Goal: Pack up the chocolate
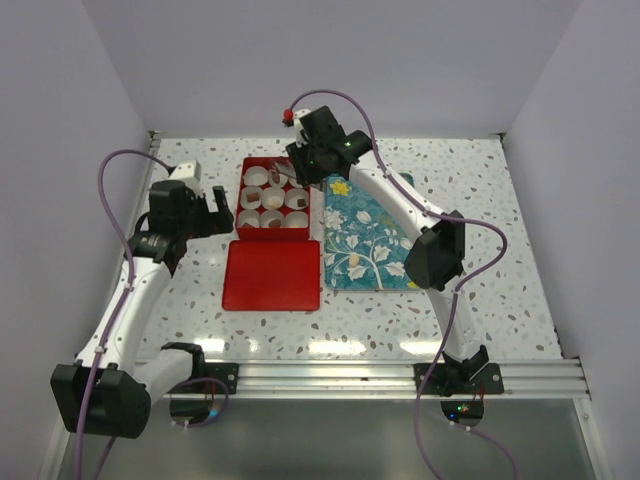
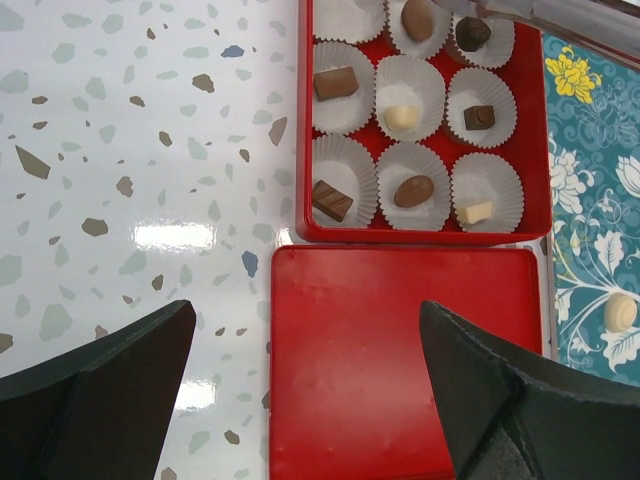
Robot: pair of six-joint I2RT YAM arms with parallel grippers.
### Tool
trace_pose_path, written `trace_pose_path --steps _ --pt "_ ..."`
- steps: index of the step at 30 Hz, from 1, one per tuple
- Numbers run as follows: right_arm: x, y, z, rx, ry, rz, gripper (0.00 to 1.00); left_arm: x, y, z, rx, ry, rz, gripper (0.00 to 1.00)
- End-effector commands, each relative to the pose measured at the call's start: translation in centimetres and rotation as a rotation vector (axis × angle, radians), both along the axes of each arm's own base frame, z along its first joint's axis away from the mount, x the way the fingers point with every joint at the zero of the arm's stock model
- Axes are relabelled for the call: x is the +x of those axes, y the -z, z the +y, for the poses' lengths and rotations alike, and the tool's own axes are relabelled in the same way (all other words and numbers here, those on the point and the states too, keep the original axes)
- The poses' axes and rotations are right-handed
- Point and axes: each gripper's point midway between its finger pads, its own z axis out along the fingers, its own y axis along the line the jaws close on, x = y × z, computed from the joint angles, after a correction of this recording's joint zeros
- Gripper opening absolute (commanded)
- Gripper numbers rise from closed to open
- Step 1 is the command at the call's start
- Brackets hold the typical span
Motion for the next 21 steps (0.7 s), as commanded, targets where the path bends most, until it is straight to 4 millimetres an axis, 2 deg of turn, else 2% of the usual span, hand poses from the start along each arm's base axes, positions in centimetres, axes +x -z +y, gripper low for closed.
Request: trace_pose_path --steps 1,4,10,21 --pt "1.4 -2.3 0.9 0.039 0.005 -0.086 0.41 -0.4 -0.9 0.3 0.024 0.005 -0.025 1.00" --pt "1.3 -2.3 1.1 0.042 -0.004 -0.084 0.45 -0.4 -0.9 0.3 0.027 0.004 -0.025 1.00" --pt "1.1 -3.0 0.8 0.050 0.003 -0.091 0.45 -0.5 -0.9 0.4 0.031 0.004 -0.025 1.00" --pt "-1.0 -9.6 -0.8 0.132 0.014 -0.175 0.42 -0.6 -0.6 0.3 0.021 0.002 -0.021 1.00"
